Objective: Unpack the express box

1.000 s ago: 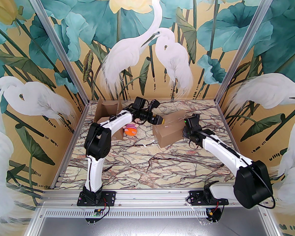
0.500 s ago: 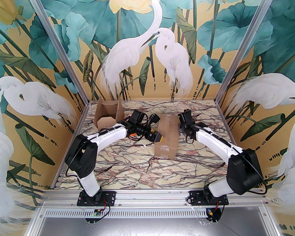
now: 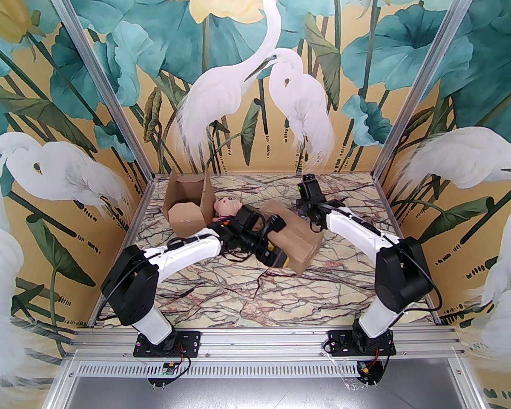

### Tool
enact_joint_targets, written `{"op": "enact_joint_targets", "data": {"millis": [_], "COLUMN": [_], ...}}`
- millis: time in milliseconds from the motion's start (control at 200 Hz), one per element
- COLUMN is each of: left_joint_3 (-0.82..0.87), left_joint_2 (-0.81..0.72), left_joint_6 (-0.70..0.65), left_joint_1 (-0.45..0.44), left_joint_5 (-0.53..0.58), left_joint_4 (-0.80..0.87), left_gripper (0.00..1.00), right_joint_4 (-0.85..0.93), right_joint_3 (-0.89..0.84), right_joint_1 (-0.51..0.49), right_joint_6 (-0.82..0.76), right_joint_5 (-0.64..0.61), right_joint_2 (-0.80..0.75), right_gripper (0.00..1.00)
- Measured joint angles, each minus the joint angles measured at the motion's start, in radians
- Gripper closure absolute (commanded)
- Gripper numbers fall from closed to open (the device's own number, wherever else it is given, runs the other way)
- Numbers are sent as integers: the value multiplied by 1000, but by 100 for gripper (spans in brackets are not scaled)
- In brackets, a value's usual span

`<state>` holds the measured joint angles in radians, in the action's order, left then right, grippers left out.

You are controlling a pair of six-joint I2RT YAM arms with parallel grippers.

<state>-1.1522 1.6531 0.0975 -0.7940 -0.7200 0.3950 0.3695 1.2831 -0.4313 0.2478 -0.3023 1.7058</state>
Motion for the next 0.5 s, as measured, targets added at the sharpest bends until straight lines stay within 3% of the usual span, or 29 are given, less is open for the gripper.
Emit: {"op": "enact_joint_targets", "data": {"millis": [235,500], "left_joint_3": [-2,-193], "left_joint_2": [-45,-99], "left_joint_6": [-65,-352], "left_joint_1": [-24,-18], "left_joint_5": [65,271], "left_joint_4": [51,153], "left_gripper": [8,5], "right_joint_4": [-24,-36], "right_joint_3": [14,0], "right_joint_1": [4,188], "right_joint_6": [-32,48], "right_joint_5": [51,159], "right_joint_2": [2,-131], "right_gripper": [100,100]}}
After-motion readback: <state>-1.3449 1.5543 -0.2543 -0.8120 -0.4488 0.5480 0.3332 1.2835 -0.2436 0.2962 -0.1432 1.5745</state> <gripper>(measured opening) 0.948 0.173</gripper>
